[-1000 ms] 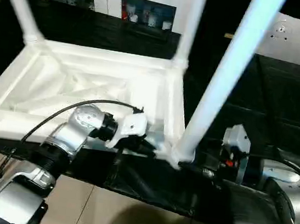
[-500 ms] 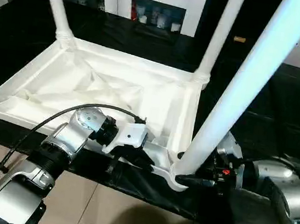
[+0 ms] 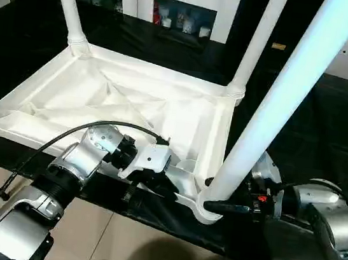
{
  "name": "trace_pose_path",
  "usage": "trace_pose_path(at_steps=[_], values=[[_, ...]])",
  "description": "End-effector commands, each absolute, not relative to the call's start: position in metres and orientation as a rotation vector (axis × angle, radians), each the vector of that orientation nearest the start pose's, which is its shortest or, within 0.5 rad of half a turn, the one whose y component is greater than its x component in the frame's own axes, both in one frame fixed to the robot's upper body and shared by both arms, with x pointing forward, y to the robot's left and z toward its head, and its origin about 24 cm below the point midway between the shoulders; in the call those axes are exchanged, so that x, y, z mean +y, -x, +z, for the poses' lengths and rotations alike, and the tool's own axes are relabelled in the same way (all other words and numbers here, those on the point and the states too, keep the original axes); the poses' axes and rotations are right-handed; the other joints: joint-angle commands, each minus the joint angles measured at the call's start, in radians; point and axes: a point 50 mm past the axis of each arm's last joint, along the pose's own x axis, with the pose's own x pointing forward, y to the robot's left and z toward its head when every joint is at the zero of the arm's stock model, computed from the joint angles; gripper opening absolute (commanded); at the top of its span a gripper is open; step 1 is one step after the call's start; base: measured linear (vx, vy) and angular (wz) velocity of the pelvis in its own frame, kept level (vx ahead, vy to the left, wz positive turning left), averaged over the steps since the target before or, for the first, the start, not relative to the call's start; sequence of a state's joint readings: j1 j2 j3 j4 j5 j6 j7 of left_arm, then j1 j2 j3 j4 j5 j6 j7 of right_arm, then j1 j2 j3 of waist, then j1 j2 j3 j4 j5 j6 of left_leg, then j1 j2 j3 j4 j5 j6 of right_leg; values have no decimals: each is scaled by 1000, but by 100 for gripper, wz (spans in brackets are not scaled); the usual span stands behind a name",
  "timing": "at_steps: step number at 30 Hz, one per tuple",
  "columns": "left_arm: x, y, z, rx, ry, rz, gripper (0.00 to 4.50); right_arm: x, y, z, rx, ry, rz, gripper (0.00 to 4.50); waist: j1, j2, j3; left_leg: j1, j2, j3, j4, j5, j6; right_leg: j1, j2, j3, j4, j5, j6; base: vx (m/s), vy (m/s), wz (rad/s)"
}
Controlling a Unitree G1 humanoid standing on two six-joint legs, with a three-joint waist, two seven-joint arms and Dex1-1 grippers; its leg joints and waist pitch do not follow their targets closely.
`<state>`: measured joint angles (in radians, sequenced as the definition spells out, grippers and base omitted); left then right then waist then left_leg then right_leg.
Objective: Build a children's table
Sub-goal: Rotate leg to tighten
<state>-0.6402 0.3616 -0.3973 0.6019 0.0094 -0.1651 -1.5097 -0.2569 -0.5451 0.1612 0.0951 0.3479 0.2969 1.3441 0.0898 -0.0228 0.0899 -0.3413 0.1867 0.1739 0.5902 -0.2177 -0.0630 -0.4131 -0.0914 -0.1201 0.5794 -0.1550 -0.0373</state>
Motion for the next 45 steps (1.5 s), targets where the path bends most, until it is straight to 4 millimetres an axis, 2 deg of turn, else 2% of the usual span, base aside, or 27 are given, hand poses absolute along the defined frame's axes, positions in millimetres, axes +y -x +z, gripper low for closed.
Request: trace_pose_path(at_steps=[1,4,5,6,8,9,11,12,13,14,15,16,17,18,20,22,23,25,27,28,30,31,36,38,40,42,45], values=[[102,-296,55,363,-585,-1803,0,-159,-250,70,325,-13,1462,206,-5,-14,-71,-7,51,-7,-67,-72,97,67,-73,67,-61,-291,-177,0,0,0],[97,-303,55,352,-547,-1686,0,-144,-246,67,295,-91,1360,206,-8,-11,-65,-3,50,-8,-72,-104,75,62,-70,67,-73,-357,-148,0,0,0],[97,-303,55,352,-547,-1686,0,-144,-246,67,295,-91,1360,206,-7,-10,-64,2,50,-8,-73,-121,68,58,-72,67,-78,-382,-143,0,0,0],[90,-308,54,349,-522,-1589,0,-131,-247,63,280,-107,1251,206,-14,-4,-58,1,45,-10,-75,-156,50,60,-71,63,-88,-450,-120,0,0,0],[84,-312,54,344,-491,-1518,0,-121,-250,60,278,-126,1164,206,-20,-5,-52,13,39,-12,-77,-209,21,51,-72,55,-109,-583,-74,0,0,0],[81,-312,54,338,-474,-1501,0,-117,-251,59,280,-134,1139,205,-28,-6,-50,9,34,-17,-77,-223,13,55,-73,49,-116,-639,-43,0,0,0],[69,-316,56,326,-431,-1420,0,-102,-257,56,281,-181,1031,205,-44,-5,-47,8,34,-21,-78,-246,10,52,-70,45,-125,-669,-17,0,0,0],[66,-317,56,324,-423,-1403,0,-98,-259,56,280,-191,997,205,-52,0,-46,9,35,-25,-79,-267,5,51,-71,38,-129,-678,-12,0,0,0],[62,-319,57,324,-413,-1373,0,-94,-262,56,284,-206,949,205,-65,-3,-47,4,35,-29,-81,-287,5,56,-72,32,-133,-678,-4,0,0,0],[59,-320,57,323,-406,-1348,0,-91,-264,55,287,-213,915,205,-70,-1,-49,2,37,-32,-82,-288,4,61,-73,30,-131,-666,-3,0,0,0],[53,-324,59,321,-385,-1278,0,-83,-271,54,285,-209,828,205,-79,2,-48,0,40,-35,-85,-304,4,60,-73,28,-133,-654,-4,0,0,0],[53,-324,59,321,-385,-1278,0,-83,-271,54,285,-209,828,205,-89,9,-45,8,40,-35,-86,-335,3,53,-71,25,-140,-650,-9,0,0,0],[48,-329,62,318,-376,-1199,0,-79,-278,52,299,-213,740,205,-94,8,-48,11,40,-36,-84,-339,3,55,-74,24,-140,-637,-15,0,0,0],[44,-332,64,317,-364,-1131,0,-76,-285,50,318,-214,639,205,-104,9,-44,4,42,-40,-89,-353,3,58,-73,22,-136,-619,-27,0,0,0],[41,-334,67,311,-355,-1093,0,-74,-289,49,335,-219,589,204,-113,6,-46,15,36,-39,-85,-377,8,52,-75,22,-145,-630,-23,0,0,0],[38,-334,69,306,-359,-1065,0,-71,-292,49,337,-174,567,204,-118,10,-45,4,42,-40,-93,-359,27,60,-74,29,-136,-572,-45,0,0,0],[38,-334,69,303,-361,-1063,0,-70,-292,50,335,-172,565,204,-119,9,-45,5,41,-39,-93,-358,28,58,-73,32,-135,-560,-49,0,0,0],[36,-333,70,295,-365,-1056,0,-69,-294,52,314,-173,549,255,-114,7,-48,4,40,-34,-93,-319,40,56,-77,47,-127,-506,-79,0,0,0],[38,-332,70,293,-364,-1055,0,-69,-295,54,297,-186,547,271,-112,7,-48,1,41,-33,-93,-296,48,57,-77,52,-121,-475,-95,0,0,0],[40,-332,69,293,-367,-1057,0,-70,-294,55,286,-188,555,278,-110,5,-53,-4,41,-29,-92,-250,58,61,-76,58,-110,-412,-120,0,0,0],[42,-331,69,289,-380,-1071,0,-72,-293,55,275,-175,571,314,-106,3,-53,-6,40,-23,-88,-219,69,59,-76,64,-105,-383,-137,0,0,0],[49,-330,69,281,-397,-1105,0,-81,-292,57,255,-152,592,319,-103,3,-53,-7,38,-21,-86,-208,77,58,-74,67,-101,-375,-145,0,0,0],[62,-324,66,261,-478,-1202,0,-100,-291,60,212,-105,644,366,-99,-1,-55,-12,35,-16,-80,-170,103,57,-71,72,-95,-371,-155,6,-10,1],[70,-320,62,265,-507,-1269,0,-112,-290,62,195,-88,681,373,-96,4,-58,-18,32,-20,-78,-159,109,65,-72,71,-93,-386,-145,15,-26,2],[83,-314,59,276,-551,-1367,0,-130,-288,67,182,-47,758,405,-96,0,-66,-21,34,-16,-73,-94,134,67,-66,72,-78,-272,-171,0,0,0],[88,-312,59,279,-561,-1400,0,-137,-287,68,187,-24,806,411,-93,1,-67,-21,35,-14,-71,-68,152,67,-65,72,-71,-217,-197,0,0,0],[96,-310,60,294,-562,-1469,0,-150,-284,71,193,19,927,419,-81,2,-67,-15,40,-11,-69,-60,155,64,-64,69,-69,-221,-208,0,0,0]])
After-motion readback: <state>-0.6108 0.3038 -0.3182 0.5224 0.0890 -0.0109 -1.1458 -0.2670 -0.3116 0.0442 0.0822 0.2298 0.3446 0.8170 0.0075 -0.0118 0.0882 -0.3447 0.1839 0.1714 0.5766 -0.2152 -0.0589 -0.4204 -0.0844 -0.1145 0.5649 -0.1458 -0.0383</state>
